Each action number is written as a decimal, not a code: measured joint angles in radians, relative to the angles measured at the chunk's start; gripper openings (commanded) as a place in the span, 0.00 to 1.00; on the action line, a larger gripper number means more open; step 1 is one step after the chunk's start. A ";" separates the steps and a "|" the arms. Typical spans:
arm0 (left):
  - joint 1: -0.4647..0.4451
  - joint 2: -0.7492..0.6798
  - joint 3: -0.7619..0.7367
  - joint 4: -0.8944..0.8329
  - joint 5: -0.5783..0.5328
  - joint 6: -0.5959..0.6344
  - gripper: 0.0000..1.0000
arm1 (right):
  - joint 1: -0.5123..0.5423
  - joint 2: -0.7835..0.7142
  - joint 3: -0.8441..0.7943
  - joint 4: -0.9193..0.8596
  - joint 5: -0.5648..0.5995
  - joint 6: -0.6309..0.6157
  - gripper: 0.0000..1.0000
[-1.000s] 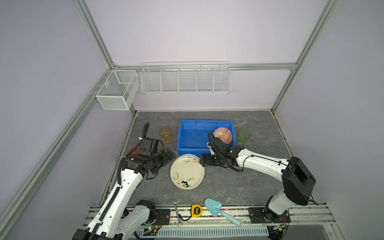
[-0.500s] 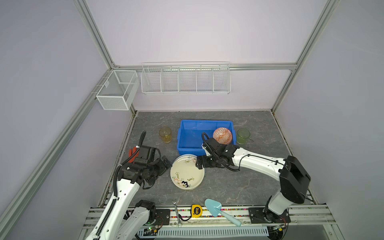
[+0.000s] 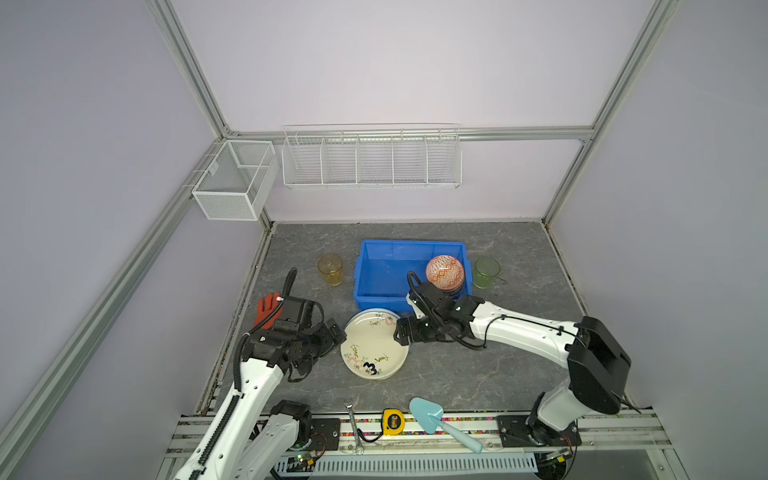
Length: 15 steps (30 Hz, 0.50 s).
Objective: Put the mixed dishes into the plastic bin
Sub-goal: 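Close the right gripper on the top white floral plate rim while the left approaches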
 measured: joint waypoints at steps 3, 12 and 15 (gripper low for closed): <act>0.000 0.011 -0.032 0.039 0.008 0.000 1.00 | 0.000 0.002 -0.002 0.006 -0.013 -0.008 0.92; 0.000 0.029 -0.098 0.126 0.027 0.008 1.00 | 0.000 0.073 0.036 0.033 -0.048 -0.042 0.93; 0.000 0.053 -0.102 0.159 0.041 0.020 1.00 | 0.000 0.098 0.037 0.046 -0.061 -0.044 0.93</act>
